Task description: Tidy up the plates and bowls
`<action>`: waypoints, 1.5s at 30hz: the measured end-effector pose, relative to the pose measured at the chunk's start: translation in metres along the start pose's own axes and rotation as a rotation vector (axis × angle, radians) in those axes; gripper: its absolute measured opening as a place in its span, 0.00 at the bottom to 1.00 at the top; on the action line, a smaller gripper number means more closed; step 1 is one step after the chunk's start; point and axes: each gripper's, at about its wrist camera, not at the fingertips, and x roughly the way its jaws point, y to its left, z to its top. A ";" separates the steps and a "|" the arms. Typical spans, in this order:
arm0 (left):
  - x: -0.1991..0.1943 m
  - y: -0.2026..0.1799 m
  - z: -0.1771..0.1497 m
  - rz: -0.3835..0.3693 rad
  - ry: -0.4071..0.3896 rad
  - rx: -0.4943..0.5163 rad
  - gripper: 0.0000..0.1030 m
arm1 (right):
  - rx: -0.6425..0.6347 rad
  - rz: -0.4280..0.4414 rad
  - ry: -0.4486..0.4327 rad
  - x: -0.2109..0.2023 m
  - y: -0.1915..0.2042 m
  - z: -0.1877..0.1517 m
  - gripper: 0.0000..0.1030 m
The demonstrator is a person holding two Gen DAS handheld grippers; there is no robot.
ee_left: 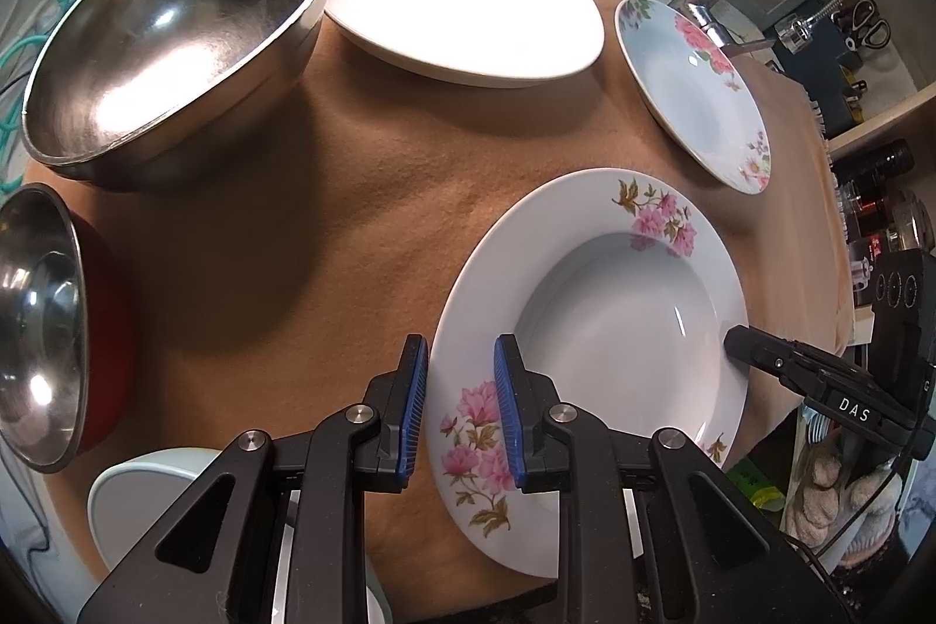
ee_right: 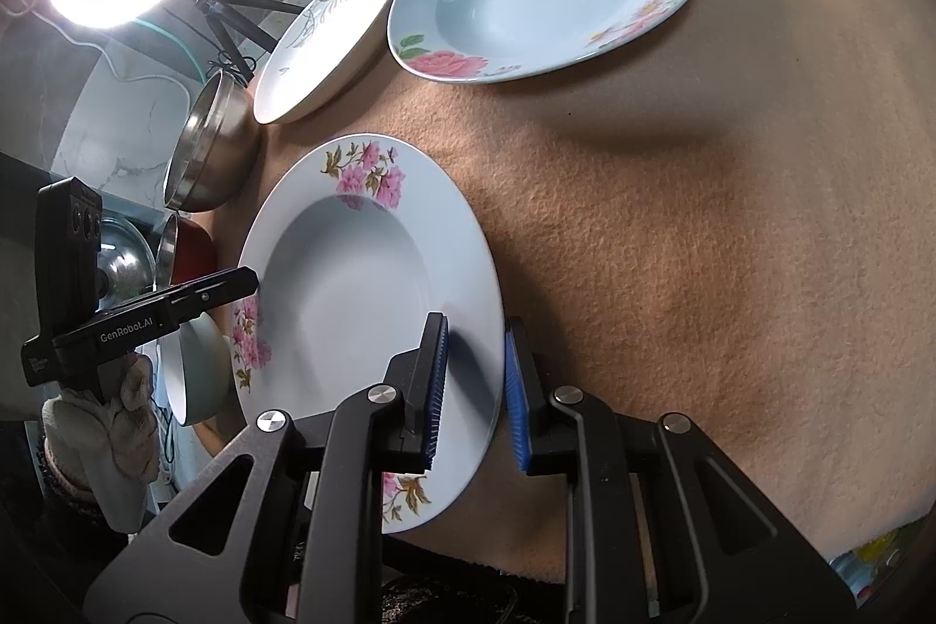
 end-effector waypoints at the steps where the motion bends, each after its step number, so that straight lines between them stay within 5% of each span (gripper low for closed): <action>1: -0.001 0.000 0.000 0.000 0.000 -0.004 0.21 | 0.001 0.000 -0.002 -0.001 -0.001 0.000 0.19; 7: -0.014 0.003 0.002 -0.004 -0.032 -0.034 0.21 | -0.010 -0.023 -0.037 -0.015 -0.009 0.006 0.20; 13: -0.035 -0.007 0.018 -0.065 -0.106 -0.070 0.21 | -0.013 -0.068 -0.123 -0.045 -0.027 0.023 0.51; 27: -0.011 -0.063 0.062 -0.195 -0.123 -0.084 0.21 | -0.021 -0.109 -0.288 -0.093 -0.074 0.093 0.60; 29: -0.005 -0.069 0.068 -0.196 -0.118 -0.084 0.21 | -0.038 -0.106 -0.283 -0.091 -0.076 0.102 0.72; 39: 0.022 -0.070 0.094 -0.183 -0.094 -0.139 0.21 | -0.030 -0.115 -0.231 -0.077 -0.093 0.143 0.72; 45: 0.030 -0.068 0.101 -0.187 -0.089 -0.172 0.21 | 0.035 -0.045 -0.175 -0.058 -0.113 0.163 0.50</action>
